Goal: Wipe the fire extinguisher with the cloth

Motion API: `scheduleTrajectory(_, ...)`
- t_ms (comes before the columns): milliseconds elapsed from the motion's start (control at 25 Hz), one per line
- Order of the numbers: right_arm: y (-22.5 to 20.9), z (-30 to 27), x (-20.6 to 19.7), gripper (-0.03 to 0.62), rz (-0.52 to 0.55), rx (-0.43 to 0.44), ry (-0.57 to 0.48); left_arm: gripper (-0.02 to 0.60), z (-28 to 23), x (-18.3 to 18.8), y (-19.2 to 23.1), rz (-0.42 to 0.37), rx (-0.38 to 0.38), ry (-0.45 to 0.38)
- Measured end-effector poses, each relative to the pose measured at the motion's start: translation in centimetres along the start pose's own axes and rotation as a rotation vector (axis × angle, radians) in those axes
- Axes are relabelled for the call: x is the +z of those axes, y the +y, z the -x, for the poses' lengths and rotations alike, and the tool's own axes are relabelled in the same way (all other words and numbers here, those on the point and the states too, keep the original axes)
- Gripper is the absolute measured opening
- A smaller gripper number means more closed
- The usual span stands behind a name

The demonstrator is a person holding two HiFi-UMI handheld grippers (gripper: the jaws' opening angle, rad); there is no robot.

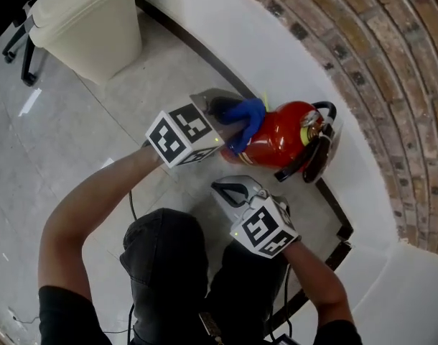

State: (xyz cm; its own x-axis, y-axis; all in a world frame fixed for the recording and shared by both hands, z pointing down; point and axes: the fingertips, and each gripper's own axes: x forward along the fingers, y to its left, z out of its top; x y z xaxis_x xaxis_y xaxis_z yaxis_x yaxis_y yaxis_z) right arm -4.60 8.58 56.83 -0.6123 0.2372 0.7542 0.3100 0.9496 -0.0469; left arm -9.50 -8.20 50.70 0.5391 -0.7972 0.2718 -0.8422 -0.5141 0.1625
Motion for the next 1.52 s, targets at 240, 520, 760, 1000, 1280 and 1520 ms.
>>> scheduleTrajectory(240,-0.3,1.2,-0.5,0.003,-0.055,-0.076,0.039,0.087,1.8,5.8,-2.0,-0.181,-0.078,-0.002)
scheduleTrajectory(520,0.2,2.5,0.0,0.003,-0.215,-0.129,-0.003,0.087,2.7,9.2,-4.7,-0.314,-0.189,0.015)
scheduleTrajectory(760,2.2,6.2,2.3,0.003,-0.343,-0.181,-0.013,0.087,1.8,10.2,-6.9,-0.328,-0.221,0.115)
scheduleTrajectory(1000,1.7,12.0,7.5,0.003,-0.402,-0.283,-0.125,0.087,0.5,10.8,-7.3,-0.259,-0.21,0.127)
scheduleTrajectory(1280,-0.2,13.1,7.2,0.003,-0.35,-0.325,-0.179,0.088,1.0,10.9,-6.6,-0.22,-0.203,0.11)
scheduleTrajectory(1520,0.0,12.8,8.0,0.003,-0.314,-0.298,-0.19,0.087,0.0,11.8,-3.7,-0.159,-0.186,0.101)
